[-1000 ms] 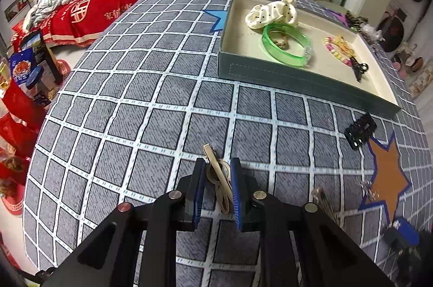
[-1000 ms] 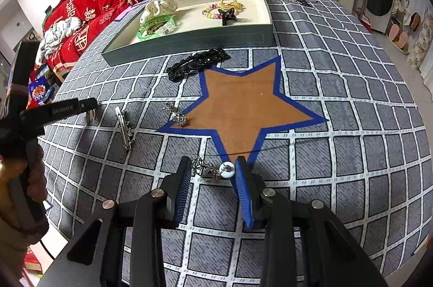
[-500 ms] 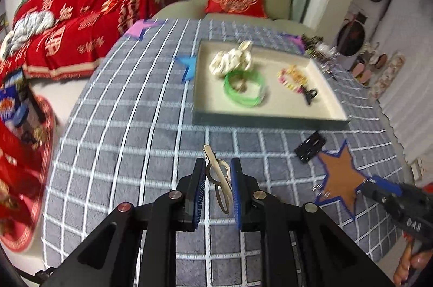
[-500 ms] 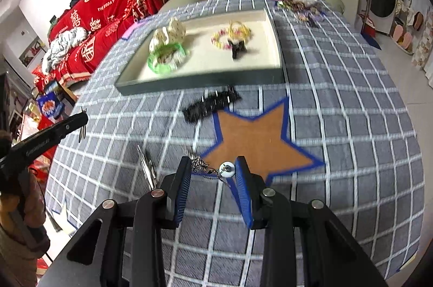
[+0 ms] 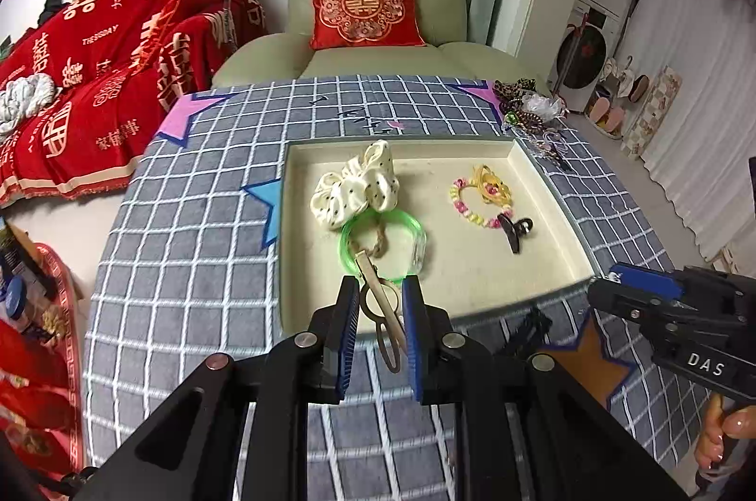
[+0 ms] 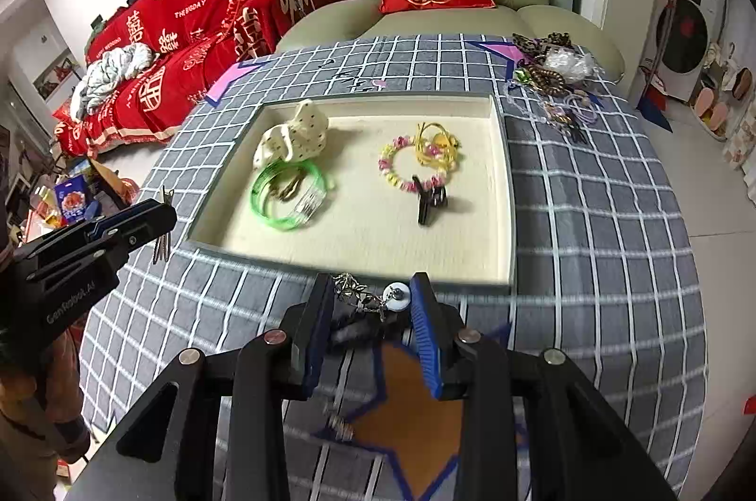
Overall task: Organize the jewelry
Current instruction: 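Carry the clips and chain into the tray and open both tools, then withdraw both open tools from the tray toward the star mat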
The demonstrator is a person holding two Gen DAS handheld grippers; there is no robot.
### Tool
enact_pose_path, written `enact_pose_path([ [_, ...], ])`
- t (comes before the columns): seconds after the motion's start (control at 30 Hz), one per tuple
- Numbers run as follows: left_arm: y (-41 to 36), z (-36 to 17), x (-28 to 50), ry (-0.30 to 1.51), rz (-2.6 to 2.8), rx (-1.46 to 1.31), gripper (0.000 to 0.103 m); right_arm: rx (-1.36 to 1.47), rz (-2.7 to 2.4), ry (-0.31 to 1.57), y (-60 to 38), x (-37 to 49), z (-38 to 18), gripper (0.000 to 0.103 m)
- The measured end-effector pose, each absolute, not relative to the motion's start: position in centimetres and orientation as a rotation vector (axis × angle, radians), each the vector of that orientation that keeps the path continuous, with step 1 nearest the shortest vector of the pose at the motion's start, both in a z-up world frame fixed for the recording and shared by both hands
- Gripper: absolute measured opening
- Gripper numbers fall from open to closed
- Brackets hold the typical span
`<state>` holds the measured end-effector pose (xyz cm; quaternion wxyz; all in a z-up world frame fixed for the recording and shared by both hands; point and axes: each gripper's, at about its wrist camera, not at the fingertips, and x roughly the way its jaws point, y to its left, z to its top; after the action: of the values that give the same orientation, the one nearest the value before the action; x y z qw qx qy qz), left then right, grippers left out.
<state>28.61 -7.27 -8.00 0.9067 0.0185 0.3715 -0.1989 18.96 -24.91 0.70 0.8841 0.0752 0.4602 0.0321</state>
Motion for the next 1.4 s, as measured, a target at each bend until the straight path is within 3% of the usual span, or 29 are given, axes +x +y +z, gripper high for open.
enact_pose_path([
  [0.13, -7.0, -3.7, 30.2, 0.792, -0.417, 0.046, 0.026, 0.165, 0.064, 0.974, -25.5, 22.0, 0.0, 0.036],
  [0.57, -9.7, -6.4, 36.4, 0.897, -0.367, 0.097, 0.026, 0.205, 0.019, 1.006, -27.5, 30.2, -3.1, 0.036],
  [1.13, -12.1, -7.2, 36.4, 0.875, -0.298, 0.239, 0.026, 0.214, -0.032, 1.057, -28.5, 33.0, -6.8, 0.037],
  [1.27, -12.1, -6.4, 35.9, 0.849, -0.269, 0.256, 0.027, 0.251, -0.021, 1.036, -29.0, 32.7, -5.9, 0.063],
  [1.4, -11.5, -5.6, 35.5, 0.834, -0.255, 0.235, 0.027, 0.285, -0.016, 1.007, -29.5, 32.0, -4.6, 0.069],
])
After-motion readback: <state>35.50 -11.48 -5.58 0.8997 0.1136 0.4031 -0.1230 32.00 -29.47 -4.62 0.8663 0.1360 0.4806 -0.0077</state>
